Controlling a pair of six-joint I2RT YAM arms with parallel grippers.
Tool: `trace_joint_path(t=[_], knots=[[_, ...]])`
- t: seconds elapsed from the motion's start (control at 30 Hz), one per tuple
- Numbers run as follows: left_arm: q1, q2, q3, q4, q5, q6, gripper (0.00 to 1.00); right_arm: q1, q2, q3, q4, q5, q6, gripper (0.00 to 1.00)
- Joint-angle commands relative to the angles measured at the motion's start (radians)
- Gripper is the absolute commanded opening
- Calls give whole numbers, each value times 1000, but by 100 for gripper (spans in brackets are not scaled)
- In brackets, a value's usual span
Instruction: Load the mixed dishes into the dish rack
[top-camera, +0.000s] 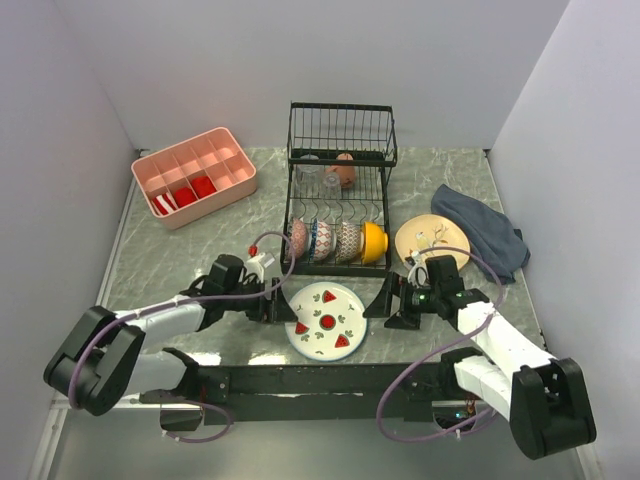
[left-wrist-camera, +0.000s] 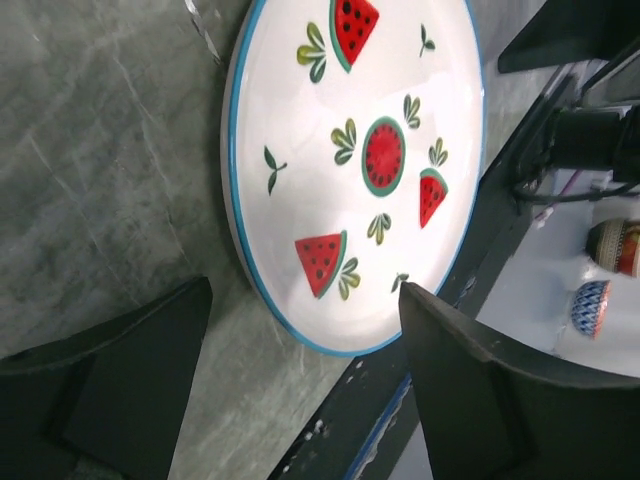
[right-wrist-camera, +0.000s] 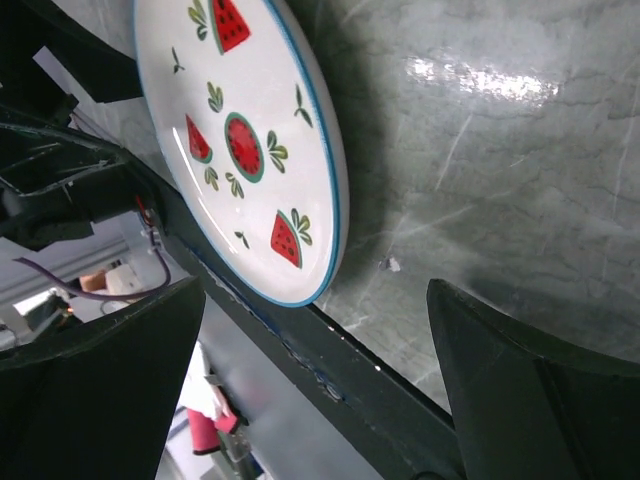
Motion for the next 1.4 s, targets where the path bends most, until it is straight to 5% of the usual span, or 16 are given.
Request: trace_joint_path(t=[0.0, 0.1, 0.5, 0.87, 1.13, 1.33, 1.37], knots=[[-4, 32, -34, 90, -37, -66, 74, 28, 37, -36, 167, 4, 80, 100], [-6, 66, -48, 117, -72, -105, 60, 62, 67, -57, 208, -4, 105, 100], [-4, 181, -82, 259, -40, -134, 45, 90, 162, -111, 368, 36, 171, 100], [-6, 228, -90, 272, -29, -140, 7, 151, 259, -131, 449, -21, 250, 99], [-7, 242, -74, 253, -42, -131, 2, 225, 351, -82, 672, -50, 322, 84], [-6, 207, -77, 226, -69, -125, 6, 266, 158, -114, 462, 28, 266, 69], [-6, 204, -77, 222, -77, -123, 8, 277, 94, -108, 378, 46, 255, 53]])
